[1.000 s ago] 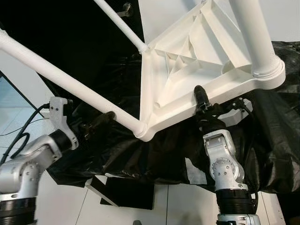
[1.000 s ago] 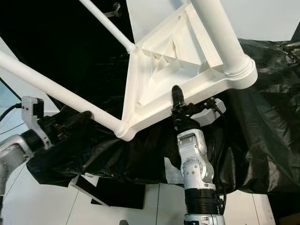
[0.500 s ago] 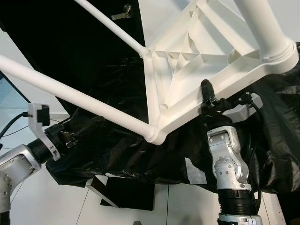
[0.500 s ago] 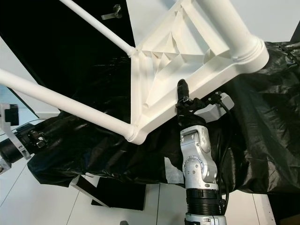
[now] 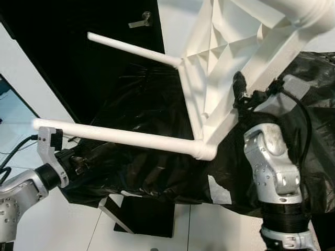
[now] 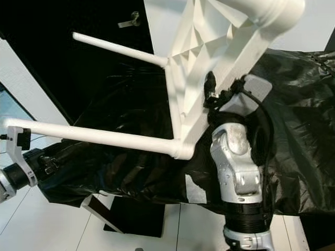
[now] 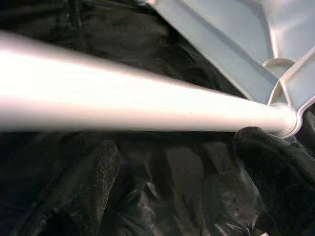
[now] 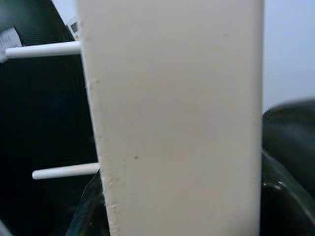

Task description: Building children table

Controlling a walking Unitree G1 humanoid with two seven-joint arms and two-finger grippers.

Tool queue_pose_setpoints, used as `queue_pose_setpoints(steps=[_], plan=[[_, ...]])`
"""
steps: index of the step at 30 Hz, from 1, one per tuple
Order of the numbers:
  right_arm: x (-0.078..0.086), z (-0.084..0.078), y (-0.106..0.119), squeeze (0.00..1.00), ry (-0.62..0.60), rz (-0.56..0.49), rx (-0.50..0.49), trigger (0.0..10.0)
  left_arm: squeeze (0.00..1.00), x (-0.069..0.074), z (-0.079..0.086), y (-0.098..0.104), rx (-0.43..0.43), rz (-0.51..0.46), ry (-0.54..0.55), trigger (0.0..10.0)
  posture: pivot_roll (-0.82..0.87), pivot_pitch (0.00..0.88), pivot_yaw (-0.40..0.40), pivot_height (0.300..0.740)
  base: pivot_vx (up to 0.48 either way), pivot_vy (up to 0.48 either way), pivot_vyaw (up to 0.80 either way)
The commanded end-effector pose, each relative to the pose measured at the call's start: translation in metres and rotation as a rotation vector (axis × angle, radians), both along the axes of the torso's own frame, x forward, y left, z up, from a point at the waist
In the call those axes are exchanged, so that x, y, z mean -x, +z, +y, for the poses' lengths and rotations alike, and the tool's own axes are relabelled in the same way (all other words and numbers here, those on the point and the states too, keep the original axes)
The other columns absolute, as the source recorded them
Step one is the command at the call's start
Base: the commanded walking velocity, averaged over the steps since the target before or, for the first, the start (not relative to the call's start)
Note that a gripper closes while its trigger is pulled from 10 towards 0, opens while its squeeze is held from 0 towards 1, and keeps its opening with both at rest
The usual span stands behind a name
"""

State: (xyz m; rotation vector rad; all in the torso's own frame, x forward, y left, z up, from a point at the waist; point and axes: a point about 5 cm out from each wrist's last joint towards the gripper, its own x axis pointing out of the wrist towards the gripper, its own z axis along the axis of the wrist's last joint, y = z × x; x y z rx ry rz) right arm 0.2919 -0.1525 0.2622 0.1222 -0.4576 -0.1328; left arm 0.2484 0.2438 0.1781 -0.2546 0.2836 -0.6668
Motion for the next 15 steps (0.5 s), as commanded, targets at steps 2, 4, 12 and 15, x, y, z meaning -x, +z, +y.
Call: queue_pose_setpoints(steps=[2, 4, 12, 15], plan=[[0.015, -0.016, 0.038, 0.00, -0.229, -0.134, 0.124, 0.0, 0.89, 0.002, -0.003, 0.001, 0.046, -0.028, -0.138, 10.0, -0.03, 0.000, 0.117, 0.740, 0.000, 0.000, 0.00], [0.015, -0.017, 0.044, 0.00, -0.261, -0.137, 0.168, 0.0, 0.89, 0.002, -0.003, 0.001, 0.051, -0.027, -0.136, 10.0, -0.03, 0.000, 0.115, 0.740, 0.000, 0.000, 0.00], [0.016, -0.011, 0.053, 0.00, -0.267, -0.129, 0.312, 9.8, 0.85, 0.000, -0.011, -0.005, 0.045, -0.028, -0.141, 10.0, -0.04, 0.000, 0.108, 0.740, 0.000, 0.000, 0.00], [0.019, 0.004, 0.059, 0.00, -0.216, -0.163, 0.423, 10.0, 0.84, -0.001, -0.015, -0.008, 0.053, -0.027, -0.143, 10.0, -0.04, 0.000, 0.104, 0.740, 0.000, 0.000, 0.00]])
